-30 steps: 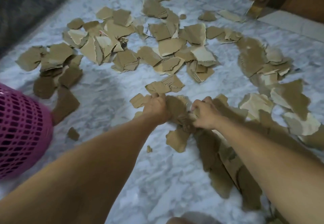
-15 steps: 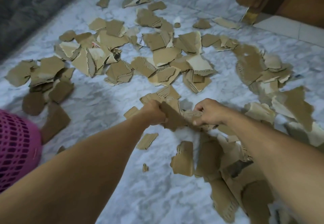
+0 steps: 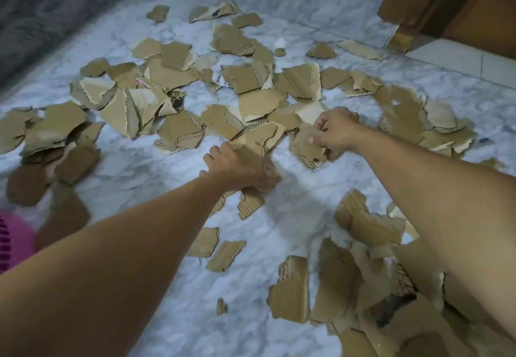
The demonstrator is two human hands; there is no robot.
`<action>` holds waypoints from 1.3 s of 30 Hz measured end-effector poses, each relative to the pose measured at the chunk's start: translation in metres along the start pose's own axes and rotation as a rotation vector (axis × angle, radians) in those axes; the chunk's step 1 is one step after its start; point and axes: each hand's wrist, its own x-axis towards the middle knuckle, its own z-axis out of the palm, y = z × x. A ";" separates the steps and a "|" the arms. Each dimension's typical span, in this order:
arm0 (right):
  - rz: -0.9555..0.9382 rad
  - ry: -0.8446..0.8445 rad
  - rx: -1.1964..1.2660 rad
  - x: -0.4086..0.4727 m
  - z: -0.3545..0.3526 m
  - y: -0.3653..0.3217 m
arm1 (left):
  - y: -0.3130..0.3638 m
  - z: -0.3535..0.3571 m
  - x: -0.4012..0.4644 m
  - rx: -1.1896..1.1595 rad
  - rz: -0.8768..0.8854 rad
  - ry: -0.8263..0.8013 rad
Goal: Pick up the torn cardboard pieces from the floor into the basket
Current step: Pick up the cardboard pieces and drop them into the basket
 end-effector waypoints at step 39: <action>0.054 -0.318 0.292 -0.077 -0.003 -0.071 | -0.093 -0.087 -0.043 -0.342 0.003 -0.202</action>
